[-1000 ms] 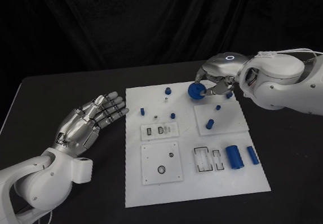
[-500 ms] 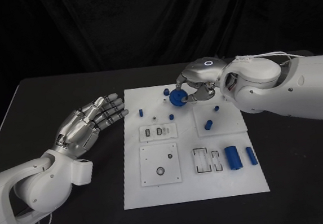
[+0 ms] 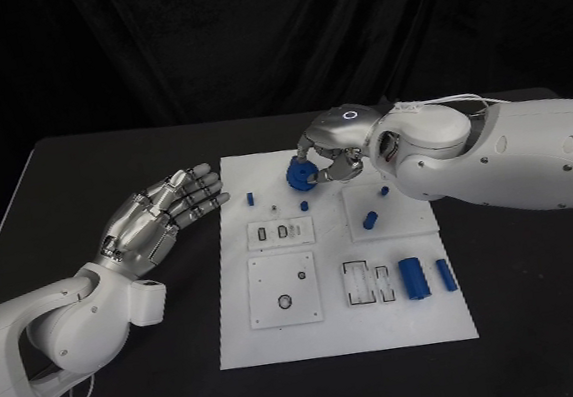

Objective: Assemble the parts on the task board

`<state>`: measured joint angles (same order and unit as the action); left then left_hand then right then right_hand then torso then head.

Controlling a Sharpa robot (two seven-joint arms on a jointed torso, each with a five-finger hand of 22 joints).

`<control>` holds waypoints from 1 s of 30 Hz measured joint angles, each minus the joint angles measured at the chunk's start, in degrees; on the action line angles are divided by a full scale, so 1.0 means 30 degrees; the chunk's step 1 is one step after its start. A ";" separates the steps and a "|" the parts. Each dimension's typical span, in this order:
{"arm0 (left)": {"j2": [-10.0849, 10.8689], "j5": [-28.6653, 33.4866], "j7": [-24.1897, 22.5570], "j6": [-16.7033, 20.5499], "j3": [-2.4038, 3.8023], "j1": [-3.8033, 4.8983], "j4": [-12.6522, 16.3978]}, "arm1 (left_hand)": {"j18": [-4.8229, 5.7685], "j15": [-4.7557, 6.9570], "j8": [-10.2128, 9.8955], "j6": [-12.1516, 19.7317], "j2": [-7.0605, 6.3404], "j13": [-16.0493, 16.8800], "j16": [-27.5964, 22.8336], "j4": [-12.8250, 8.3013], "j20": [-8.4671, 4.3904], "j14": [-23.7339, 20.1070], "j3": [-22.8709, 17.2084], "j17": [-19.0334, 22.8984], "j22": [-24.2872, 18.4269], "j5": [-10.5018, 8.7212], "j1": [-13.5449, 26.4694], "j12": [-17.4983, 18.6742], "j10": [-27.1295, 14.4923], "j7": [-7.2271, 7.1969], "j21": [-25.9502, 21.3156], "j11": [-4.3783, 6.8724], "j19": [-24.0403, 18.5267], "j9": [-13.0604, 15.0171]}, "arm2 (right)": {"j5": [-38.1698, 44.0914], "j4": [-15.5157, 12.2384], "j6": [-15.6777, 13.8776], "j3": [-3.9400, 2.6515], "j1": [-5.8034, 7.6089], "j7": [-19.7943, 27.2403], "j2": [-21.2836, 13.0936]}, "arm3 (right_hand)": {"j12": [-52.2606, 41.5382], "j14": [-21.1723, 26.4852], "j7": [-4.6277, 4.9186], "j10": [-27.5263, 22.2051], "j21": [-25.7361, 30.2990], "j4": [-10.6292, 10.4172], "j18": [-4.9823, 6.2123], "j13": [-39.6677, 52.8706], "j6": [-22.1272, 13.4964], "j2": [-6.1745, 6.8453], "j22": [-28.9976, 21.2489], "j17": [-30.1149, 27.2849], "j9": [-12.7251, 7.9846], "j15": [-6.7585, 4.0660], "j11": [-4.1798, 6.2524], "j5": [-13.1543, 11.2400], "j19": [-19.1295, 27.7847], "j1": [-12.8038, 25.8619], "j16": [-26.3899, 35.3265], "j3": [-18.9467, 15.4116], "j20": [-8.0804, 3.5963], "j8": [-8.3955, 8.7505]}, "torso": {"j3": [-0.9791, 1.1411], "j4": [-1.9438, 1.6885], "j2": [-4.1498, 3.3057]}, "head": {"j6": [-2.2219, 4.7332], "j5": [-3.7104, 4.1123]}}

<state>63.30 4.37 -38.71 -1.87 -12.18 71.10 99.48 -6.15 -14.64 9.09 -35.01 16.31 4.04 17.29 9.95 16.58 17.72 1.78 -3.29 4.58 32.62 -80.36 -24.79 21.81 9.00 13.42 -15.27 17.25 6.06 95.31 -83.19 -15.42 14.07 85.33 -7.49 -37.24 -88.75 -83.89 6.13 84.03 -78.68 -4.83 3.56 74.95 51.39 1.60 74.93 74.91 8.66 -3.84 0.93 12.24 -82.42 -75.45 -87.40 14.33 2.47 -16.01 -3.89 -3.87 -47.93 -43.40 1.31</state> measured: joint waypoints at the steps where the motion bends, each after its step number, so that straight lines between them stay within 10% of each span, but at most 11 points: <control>1: -0.0007 0.0000 0.0001 0.0000 0.0000 0.0000 -0.0006 | 0.0001 0.0000 0.0000 -0.0001 0.0000 0.0000 0.0000 0.0000 0.0000 0.0000 0.0000 0.0001 0.0000 0.0000 0.0000 0.0000 0.0000 0.0000 0.0000 0.0000 0.0000 0.0000 | 0.0000 0.0068 0.0012 0.0000 -0.0003 -0.0003 0.0062 | 0.0000 0.0000 0.0000 0.0000 0.0003 0.0000 0.0001 0.0000 0.0000 0.0000 0.0000 0.0001 0.0000 0.0000 0.0000 -0.0121 0.0043 -0.0001 0.0073 0.0000 0.0042 -0.0005 | 0.0000 -0.0005 0.0000 | -0.0015 0.0000; 16: -0.0022 0.0001 0.0024 0.0000 0.0000 0.0000 -0.0031 | -0.0002 0.0000 0.0000 0.0000 0.0000 -0.0001 0.0000 0.0001 0.0001 0.0000 0.0001 0.0001 0.0000 0.0000 0.0000 0.0000 0.0000 0.0000 0.0000 0.0001 0.0000 0.0000 | 0.0001 0.0843 0.0106 -0.0009 -0.0199 -0.0011 0.1076 | 0.0177 -0.0040 -0.0159 -0.0007 0.0488 -0.0055 0.0001 -0.0004 -0.0159 -0.0088 -0.0004 0.0000 0.0020 0.0041 -0.0084 -0.0324 0.0263 -0.0094 0.0299 0.0055 0.0234 0.0397 | 0.0027 0.0005 0.0005 | -0.0187 -0.0037; 18: -0.0028 0.0002 0.0029 0.0000 0.0000 0.0000 -0.0031 | -0.0001 0.0000 0.0000 0.0000 0.0000 -0.0001 0.0000 0.0002 0.0000 0.0000 0.0002 0.0001 0.0000 0.0000 0.0000 0.0000 0.0000 0.0000 0.0000 0.0001 0.0000 0.0000 | 0.0001 0.0927 0.0142 -0.0010 -0.0213 -0.0012 0.1138 | 0.0482 -0.0056 -0.0379 -0.0077 0.0949 -0.0182 -0.0001 -0.0004 -0.0377 -0.0111 -0.0004 0.0000 0.0037 0.0084 -0.0215 -0.0324 0.0633 -0.0117 0.0665 0.0181 0.0271 0.0839 | 0.0031 0.0013 0.0005 | -0.0203 -0.0040; 20: -0.0035 0.0002 0.0032 0.0000 0.0000 0.0000 -0.0034 | -0.0001 0.0000 0.0000 -0.0001 0.0000 -0.0001 0.0000 0.0001 0.0001 0.0000 0.0002 0.0001 0.0000 0.0000 0.0000 0.0000 -0.0001 0.0000 0.0000 0.0001 0.0000 0.0000 | 0.0001 0.0995 0.0197 -0.0018 -0.0220 -0.0022 0.1180 | 0.0816 -0.0005 -0.0588 -0.0519 0.1415 -0.0284 0.0000 -0.0004 -0.0608 -0.0114 -0.0004 -0.0001 0.2542 0.0159 -0.0367 -0.0407 0.0926 -0.0120 0.0987 0.0288 0.0343 0.1517 | 0.0033 0.0016 0.0009 | -0.0216 -0.0042; 22: -0.0042 0.0002 0.0035 0.0000 0.0000 -0.0001 -0.0038 | -0.0001 0.0000 0.0000 0.0000 0.0000 -0.0001 0.0000 0.0001 0.0000 0.0000 0.0002 0.0001 0.0000 0.0000 0.0000 0.0000 0.0000 0.0000 0.0000 0.0001 -0.0001 0.0000 | 0.0000 0.1039 0.0298 -0.0023 -0.0225 -0.0047 0.1212 | 0.1270 -0.0062 -0.0532 -0.1320 0.1976 -0.0338 0.0000 -0.0005 -0.1257 -0.0135 -0.0005 0.0000 0.3479 0.0215 -0.0414 -0.0647 0.1256 -0.0141 0.1387 0.0504 0.0420 0.2231 | 0.0038 0.0015 0.0011 | -0.0227 -0.0024; 30: -0.0046 0.0002 0.0044 0.0001 0.0001 -0.0001 -0.0037 | -0.0003 0.0001 0.0000 0.0000 0.0000 0.0015 0.0000 0.0080 0.0001 0.0000 -0.0077 0.0001 0.0000 0.0000 0.0000 0.0000 -0.0001 0.0000 0.0000 0.0001 -0.0001 0.0000 | -0.0001 0.1150 0.0639 -0.0045 -0.0244 -0.0261 0.1249 | 0.1910 -0.0048 -0.0375 -0.2430 0.3176 -0.0092 0.0320 -0.0007 -0.2204 0.0044 -0.0006 0.0000 0.2857 0.0335 -0.0519 -0.0375 0.1848 -0.0373 0.2063 0.1009 0.0477 0.3563 | 0.0044 0.0013 0.0011 | -0.0227 -0.0002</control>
<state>63.16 4.38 -38.58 -1.87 -12.18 71.09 99.37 -6.15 -14.63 9.09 -35.01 16.31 4.09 17.29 10.19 16.58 17.72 1.54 -3.28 4.59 32.62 -80.36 -24.79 21.80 9.00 13.42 -15.26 17.24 6.06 95.30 -79.74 -13.51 13.93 84.60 -8.28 -33.50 -83.02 -84.03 5.01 76.74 -69.16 -5.11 4.52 74.93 44.78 1.73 74.91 74.91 17.23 -2.84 -0.63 11.12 -76.88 -76.57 -81.21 17.36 3.90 -5.32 -3.76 -3.83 -47.89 -44.08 1.31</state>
